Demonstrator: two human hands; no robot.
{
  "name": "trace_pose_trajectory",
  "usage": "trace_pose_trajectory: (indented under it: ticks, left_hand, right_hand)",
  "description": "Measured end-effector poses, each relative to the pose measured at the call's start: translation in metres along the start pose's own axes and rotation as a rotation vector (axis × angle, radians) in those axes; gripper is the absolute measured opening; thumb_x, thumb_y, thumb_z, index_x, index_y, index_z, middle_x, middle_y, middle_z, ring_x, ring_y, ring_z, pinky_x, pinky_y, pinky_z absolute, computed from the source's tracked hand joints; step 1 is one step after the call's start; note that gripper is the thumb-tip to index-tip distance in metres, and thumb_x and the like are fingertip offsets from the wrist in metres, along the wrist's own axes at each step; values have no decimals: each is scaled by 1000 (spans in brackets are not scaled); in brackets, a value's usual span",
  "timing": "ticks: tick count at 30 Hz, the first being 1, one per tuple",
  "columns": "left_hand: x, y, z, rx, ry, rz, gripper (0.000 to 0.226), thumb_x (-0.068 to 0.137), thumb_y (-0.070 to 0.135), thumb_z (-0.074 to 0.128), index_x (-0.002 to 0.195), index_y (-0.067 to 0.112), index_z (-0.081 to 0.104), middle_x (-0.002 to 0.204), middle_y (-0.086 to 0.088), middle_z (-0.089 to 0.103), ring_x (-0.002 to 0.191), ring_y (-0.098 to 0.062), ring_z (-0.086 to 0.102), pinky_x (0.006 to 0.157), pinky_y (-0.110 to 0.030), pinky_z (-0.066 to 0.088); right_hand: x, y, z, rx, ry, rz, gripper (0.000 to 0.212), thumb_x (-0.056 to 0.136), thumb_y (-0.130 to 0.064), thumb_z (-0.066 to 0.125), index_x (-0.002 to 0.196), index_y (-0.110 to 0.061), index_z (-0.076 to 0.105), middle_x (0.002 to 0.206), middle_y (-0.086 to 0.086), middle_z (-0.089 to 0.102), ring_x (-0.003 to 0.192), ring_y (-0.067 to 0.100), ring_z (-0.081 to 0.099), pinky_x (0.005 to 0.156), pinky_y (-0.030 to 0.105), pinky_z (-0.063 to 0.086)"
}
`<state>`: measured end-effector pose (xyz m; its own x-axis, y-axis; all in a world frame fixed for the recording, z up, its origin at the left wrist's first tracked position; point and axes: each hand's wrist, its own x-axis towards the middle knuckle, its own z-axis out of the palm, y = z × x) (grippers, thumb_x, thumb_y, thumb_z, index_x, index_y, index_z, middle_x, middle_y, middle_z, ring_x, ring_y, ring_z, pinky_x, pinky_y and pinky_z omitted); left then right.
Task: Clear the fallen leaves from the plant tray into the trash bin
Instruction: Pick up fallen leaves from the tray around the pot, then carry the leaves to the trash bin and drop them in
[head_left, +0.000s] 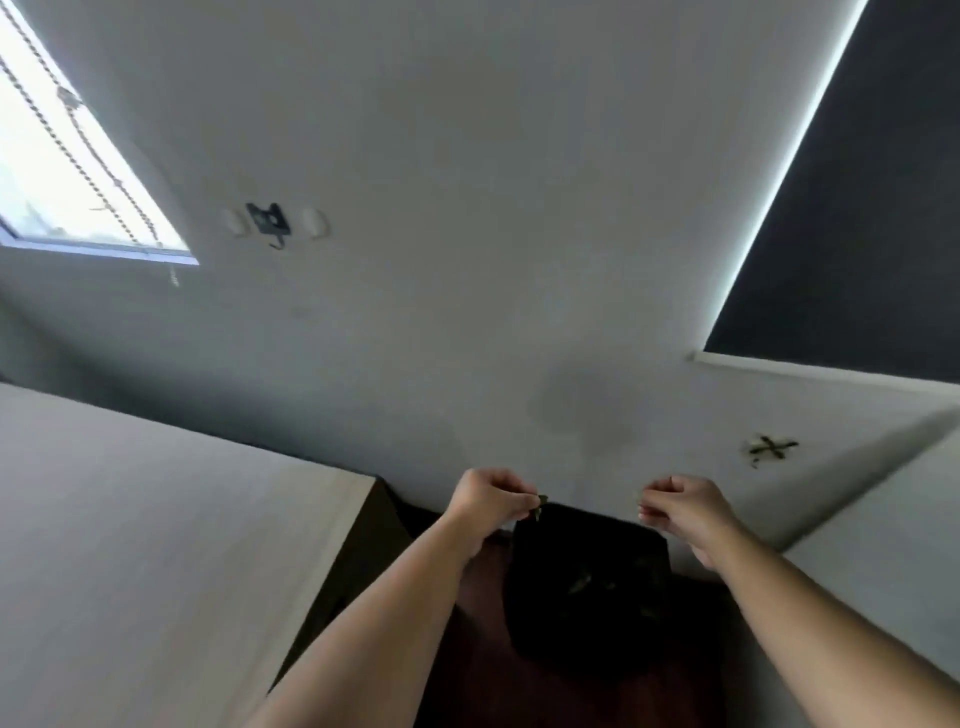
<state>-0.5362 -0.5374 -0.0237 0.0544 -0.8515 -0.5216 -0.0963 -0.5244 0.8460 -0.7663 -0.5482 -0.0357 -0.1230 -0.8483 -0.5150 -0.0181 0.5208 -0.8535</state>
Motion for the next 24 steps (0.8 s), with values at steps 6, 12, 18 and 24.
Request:
trace_pose_trajectory:
  ticks: [6, 12, 18, 24]
  left_hand:
    - [74, -88, 61, 147, -58, -237, 18, 75, 0, 77, 65, 12, 67, 70, -6, 66, 68, -13, 66, 61, -15, 56]
    - [134, -135, 80, 162, -9, -359, 12, 79, 4, 74, 72, 11, 68, 87, -8, 69, 82, -16, 67, 79, -25, 57]
    - [153, -129, 86, 242, -120, -403, 43, 86, 28, 69, 124, 18, 51, 98, -1, 58, 88, -15, 56, 75, -30, 48]
    - [121, -93, 64, 343, -31, -297, 48, 83, 31, 71, 124, 11, 54, 99, -8, 66, 89, -23, 64, 80, -34, 53]
  right_hand:
    - [37, 110, -35, -89, 158, 228, 20, 80, 6, 64, 63, -3, 60, 63, 11, 58, 58, 16, 57, 47, 16, 55]
    - [96, 165, -24, -134, 208, 315, 13, 79, -3, 69, 67, -8, 65, 79, 14, 66, 72, 22, 67, 73, 34, 59]
    - [113, 165, -12, -61, 151, 390, 20, 89, -1, 48, 95, -16, 61, 119, 12, 53, 110, 28, 57, 74, 35, 58]
    - [84, 116, -17, -155, 156, 271, 25, 91, -8, 45, 76, -21, 61, 114, 17, 58, 104, 29, 60, 81, 39, 57]
